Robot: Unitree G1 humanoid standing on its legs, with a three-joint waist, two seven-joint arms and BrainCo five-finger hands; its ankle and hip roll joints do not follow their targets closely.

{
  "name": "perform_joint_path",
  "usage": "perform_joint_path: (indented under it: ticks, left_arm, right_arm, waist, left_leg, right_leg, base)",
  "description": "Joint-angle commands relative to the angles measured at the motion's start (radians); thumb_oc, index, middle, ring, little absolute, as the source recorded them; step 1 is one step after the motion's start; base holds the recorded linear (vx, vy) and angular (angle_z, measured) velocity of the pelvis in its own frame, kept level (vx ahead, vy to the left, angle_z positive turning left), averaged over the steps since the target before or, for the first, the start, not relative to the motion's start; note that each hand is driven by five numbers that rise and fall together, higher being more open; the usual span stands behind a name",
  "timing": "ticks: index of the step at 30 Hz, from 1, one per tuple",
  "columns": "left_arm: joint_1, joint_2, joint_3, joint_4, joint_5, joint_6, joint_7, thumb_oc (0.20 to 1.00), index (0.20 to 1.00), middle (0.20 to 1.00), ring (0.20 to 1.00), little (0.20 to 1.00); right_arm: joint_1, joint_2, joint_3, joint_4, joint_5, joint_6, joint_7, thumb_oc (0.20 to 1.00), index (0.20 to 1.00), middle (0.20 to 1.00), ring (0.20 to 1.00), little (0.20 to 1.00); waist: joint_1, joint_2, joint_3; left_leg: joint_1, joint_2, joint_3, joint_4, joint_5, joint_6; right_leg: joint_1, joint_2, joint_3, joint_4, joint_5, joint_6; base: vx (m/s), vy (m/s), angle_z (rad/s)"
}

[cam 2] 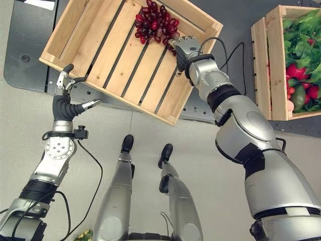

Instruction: Pick up the fruits from the basket on one side to the basket on the other side

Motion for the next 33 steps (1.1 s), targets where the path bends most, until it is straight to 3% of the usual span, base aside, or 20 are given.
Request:
perform_joint_path:
  ticks: [1, 7, 8, 13, 25, 33]
  left_arm:
    - [0.207, 0.031, -0.015, 0.125, -0.012, 0.139, 0.003, 1.000, 1.000, 1.000, 1.000, 1.000]
    - [0.215, 0.040, -0.025, 0.112, 0.004, 0.138, -0.003, 1.000, 1.000, 1.000, 1.000, 1.000]
    - [0.220, 0.040, -0.031, 0.104, 0.006, 0.141, -0.002, 1.000, 1.000, 1.000, 1.000, 1.000]
    - [0.219, 0.023, -0.042, 0.113, -0.020, 0.151, 0.000, 1.000, 1.000, 1.000, 1.000, 1.000]
    - [0.208, 0.007, -0.083, 0.164, -0.027, 0.159, 0.002, 1.000, 1.000, 1.000, 1.000, 1.000]
    - [0.228, 0.016, -0.068, 0.171, -0.046, 0.154, 0.009, 1.000, 1.000, 1.000, 1.000, 1.000]
  right_arm:
    - [-0.131, -0.105, -0.007, 0.041, 0.014, 0.016, -0.045, 1.000, 1.000, 1.000, 1.000, 1.000]
    - [-0.145, -0.125, -0.029, 0.041, 0.088, 0.007, -0.057, 1.000, 1.000, 1.000, 1.000, 1.000]
    - [-0.138, -0.125, -0.103, 0.041, 0.226, -0.001, -0.077, 1.000, 1.000, 1.000, 1.000, 1.000]
    - [-0.131, -0.113, -0.223, 0.060, 0.444, -0.022, -0.109, 1.000, 1.000, 1.000, 1.000, 1.000]
    - [-0.157, -0.144, -0.220, 0.046, 0.508, -0.037, -0.121, 1.000, 1.000, 1.000, 1.000, 1.000]
    - [-0.159, -0.137, -0.217, 0.042, 0.507, -0.037, -0.125, 1.000, 1.000, 1.000, 1.000, 1.000]
  waist:
    - [0.032, -0.013, 0.021]
    - [0.035, -0.015, 0.021]
    - [0.037, -0.018, 0.021]
    - [0.041, -0.014, 0.021]
    - [0.029, -0.024, 0.021]
    - [0.035, -0.038, 0.021]
  left_leg:
    - [-0.018, -0.051, -0.023, -0.051, 0.029, 0.016]
    - [-0.053, -0.054, -0.026, -0.035, 0.029, 0.016]
    - [-0.074, -0.055, -0.027, -0.032, 0.029, 0.017]
    - [-0.100, -0.063, -0.029, -0.027, 0.028, 0.017]
    - [-0.142, -0.100, -0.032, 0.039, -0.012, 0.028]
    - [-0.153, -0.096, -0.015, 0.077, -0.037, 0.029]
  right_leg:
    - [0.033, -0.117, 0.026, 0.148, -0.131, 0.145]
    - [0.012, -0.114, 0.026, 0.141, -0.125, 0.147]
    - [0.001, -0.113, 0.024, 0.135, -0.123, 0.147]
    - [-0.009, -0.113, 0.020, 0.131, -0.123, 0.149]
    - [0.005, -0.131, 0.028, 0.132, -0.128, 0.164]
    - [0.038, -0.125, 0.044, 0.083, -0.115, 0.172]
  base:
    - [0.00, -0.003, 0.10]
    - [0.00, 0.004, 0.05]
    - [0.00, 0.000, 0.00]
    - [0.01, 0.002, 0.00]
    - [0.03, 0.016, 0.03]
    - [0.02, 0.018, 0.02]
